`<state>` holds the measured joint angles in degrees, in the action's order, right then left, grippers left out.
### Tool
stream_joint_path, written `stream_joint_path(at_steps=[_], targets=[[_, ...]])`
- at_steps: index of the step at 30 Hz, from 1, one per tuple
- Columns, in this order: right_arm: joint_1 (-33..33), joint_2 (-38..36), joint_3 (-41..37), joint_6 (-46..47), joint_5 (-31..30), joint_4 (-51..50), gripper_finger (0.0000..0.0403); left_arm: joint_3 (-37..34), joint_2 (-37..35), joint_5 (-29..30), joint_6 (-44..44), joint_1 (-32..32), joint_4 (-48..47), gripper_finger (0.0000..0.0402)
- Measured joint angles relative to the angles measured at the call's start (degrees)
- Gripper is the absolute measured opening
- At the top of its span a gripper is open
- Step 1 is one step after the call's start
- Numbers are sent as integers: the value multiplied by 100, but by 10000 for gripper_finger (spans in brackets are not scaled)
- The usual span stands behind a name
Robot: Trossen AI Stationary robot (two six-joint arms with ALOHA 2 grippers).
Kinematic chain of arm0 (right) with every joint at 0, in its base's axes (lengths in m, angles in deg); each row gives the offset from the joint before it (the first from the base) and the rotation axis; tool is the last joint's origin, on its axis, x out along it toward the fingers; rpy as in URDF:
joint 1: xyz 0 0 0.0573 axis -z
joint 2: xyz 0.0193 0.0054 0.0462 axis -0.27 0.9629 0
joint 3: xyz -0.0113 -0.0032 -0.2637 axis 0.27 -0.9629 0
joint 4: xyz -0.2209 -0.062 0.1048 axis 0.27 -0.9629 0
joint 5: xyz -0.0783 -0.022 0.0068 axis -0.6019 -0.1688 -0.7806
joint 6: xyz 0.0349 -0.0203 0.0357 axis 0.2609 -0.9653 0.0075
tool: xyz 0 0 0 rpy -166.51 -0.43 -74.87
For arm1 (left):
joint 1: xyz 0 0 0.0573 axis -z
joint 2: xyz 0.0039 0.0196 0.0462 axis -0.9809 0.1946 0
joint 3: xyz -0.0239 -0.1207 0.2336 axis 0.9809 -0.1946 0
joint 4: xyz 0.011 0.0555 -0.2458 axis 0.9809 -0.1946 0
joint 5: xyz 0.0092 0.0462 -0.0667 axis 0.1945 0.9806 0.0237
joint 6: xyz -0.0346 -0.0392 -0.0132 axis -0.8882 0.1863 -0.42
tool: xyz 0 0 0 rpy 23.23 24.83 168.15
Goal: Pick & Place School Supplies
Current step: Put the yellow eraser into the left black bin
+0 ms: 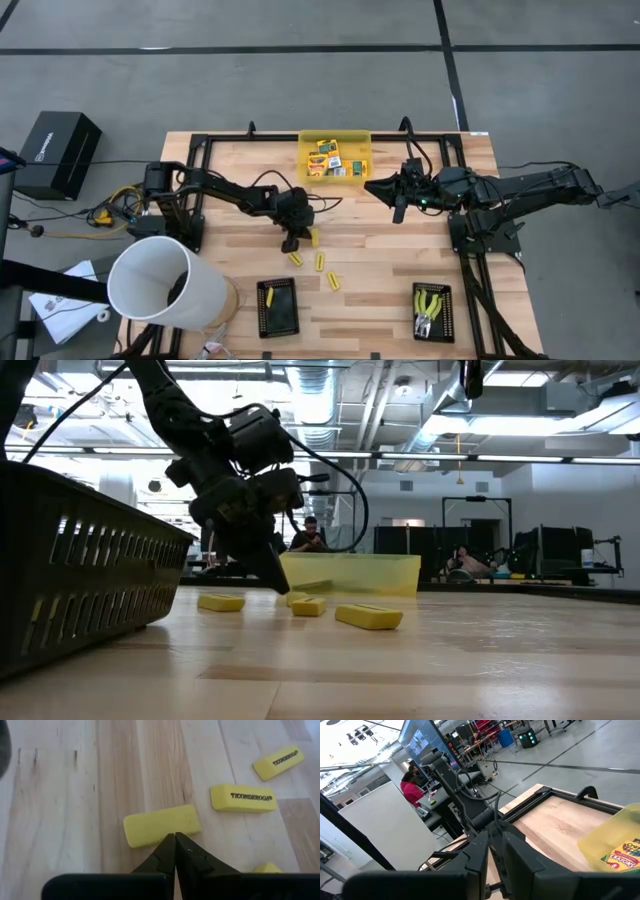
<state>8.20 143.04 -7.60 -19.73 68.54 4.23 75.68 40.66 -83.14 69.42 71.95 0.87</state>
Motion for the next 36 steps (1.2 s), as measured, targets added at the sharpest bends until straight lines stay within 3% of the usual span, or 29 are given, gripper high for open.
stream_joint_path(at_steps=[36], targets=[[15,0,-1,-98,-3,-21,52,11,61,-138,-52,-258,223,0]])
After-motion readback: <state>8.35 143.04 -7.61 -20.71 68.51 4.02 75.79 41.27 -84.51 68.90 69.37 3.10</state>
